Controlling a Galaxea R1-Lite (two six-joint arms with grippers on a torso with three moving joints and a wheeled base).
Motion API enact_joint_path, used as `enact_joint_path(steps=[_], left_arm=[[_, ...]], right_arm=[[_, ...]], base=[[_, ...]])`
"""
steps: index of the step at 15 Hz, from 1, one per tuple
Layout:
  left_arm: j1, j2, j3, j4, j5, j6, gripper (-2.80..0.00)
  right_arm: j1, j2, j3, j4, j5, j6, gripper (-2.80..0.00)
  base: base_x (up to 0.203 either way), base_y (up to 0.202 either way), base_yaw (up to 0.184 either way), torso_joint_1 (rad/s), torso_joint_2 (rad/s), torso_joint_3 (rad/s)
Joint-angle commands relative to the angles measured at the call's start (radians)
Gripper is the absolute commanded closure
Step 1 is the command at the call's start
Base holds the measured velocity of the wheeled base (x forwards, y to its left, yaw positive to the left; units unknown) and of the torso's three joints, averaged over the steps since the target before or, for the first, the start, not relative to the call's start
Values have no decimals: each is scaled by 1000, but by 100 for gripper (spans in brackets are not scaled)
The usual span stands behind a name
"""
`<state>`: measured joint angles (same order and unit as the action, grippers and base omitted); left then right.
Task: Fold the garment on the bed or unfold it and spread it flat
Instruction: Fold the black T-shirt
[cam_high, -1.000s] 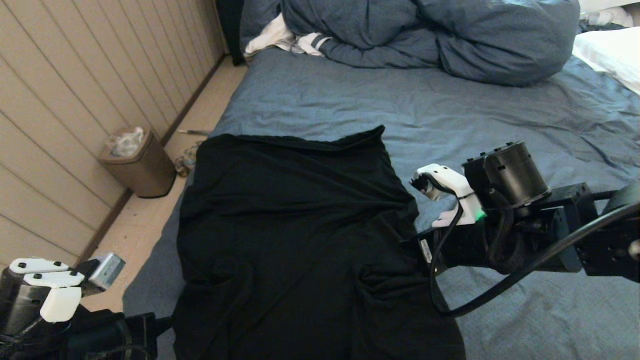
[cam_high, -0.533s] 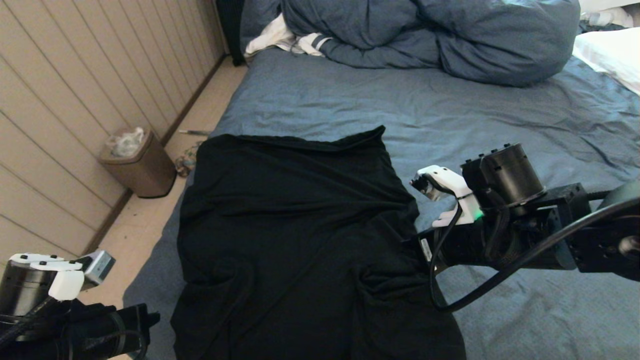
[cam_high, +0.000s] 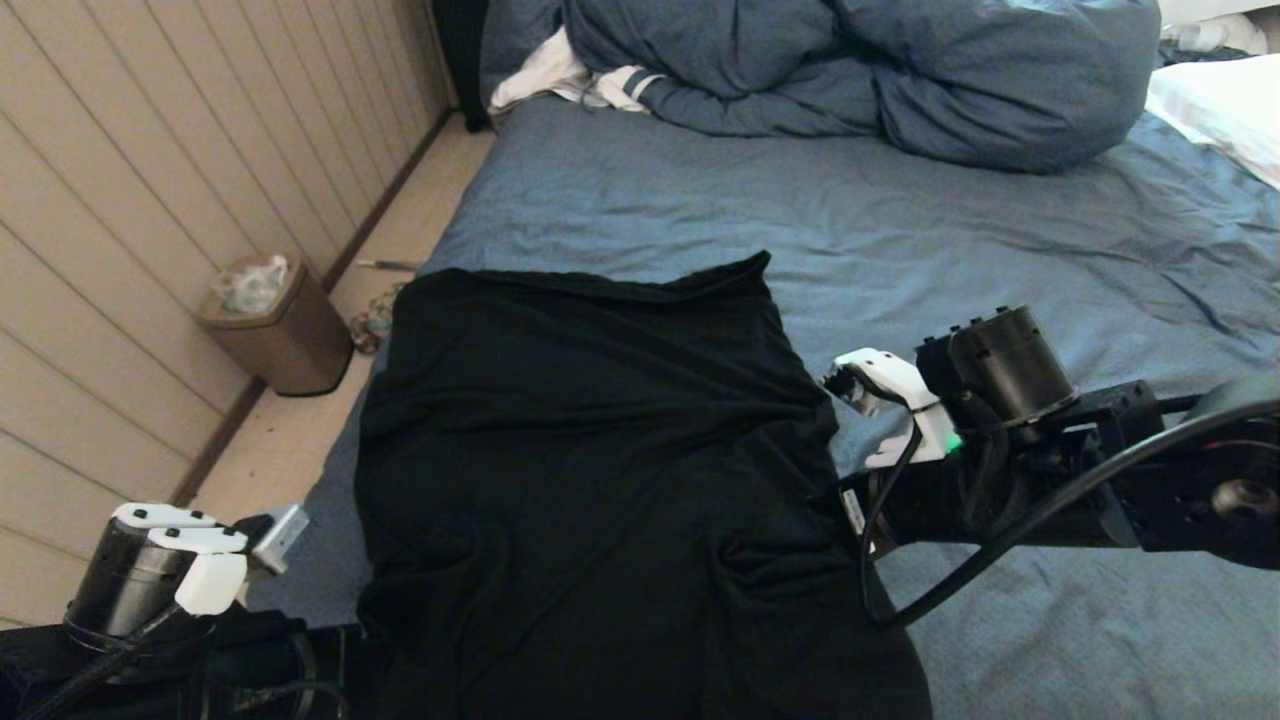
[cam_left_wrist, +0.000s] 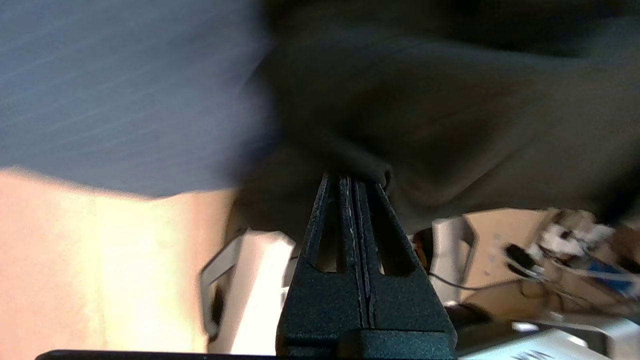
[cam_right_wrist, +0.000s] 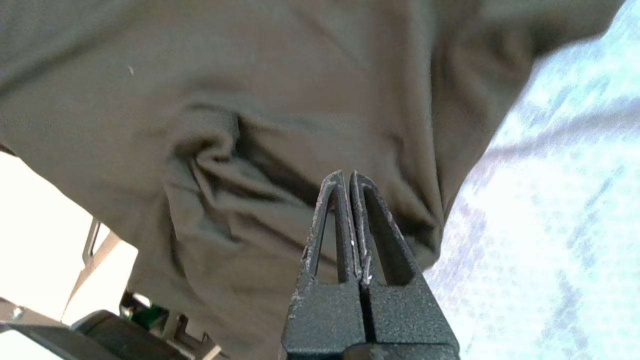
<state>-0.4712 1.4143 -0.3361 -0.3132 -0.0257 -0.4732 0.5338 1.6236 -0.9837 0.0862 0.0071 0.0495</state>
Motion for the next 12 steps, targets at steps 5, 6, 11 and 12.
enact_joint_path(steps=[5, 6, 11, 12], left_arm=[[-225, -3, -53, 27, 7, -84, 0], [-267, 0, -53, 30, 7, -93, 0], [-409, 48, -55, 32, 46, -104, 0], [-437, 57, -51, 31, 83, -104, 0]], right_arm=[[-34, -58, 24, 1, 2, -2, 0], [-54, -68, 35, 2, 9, -3, 0], [-72, -86, 54, 0, 28, -3, 0], [-71, -88, 53, 0, 28, -3, 0]], base=[[0, 0, 0, 0, 0, 0], [0, 0, 0, 0, 0, 0], [0, 0, 0, 0, 0, 0], [0, 0, 0, 0, 0, 0]])
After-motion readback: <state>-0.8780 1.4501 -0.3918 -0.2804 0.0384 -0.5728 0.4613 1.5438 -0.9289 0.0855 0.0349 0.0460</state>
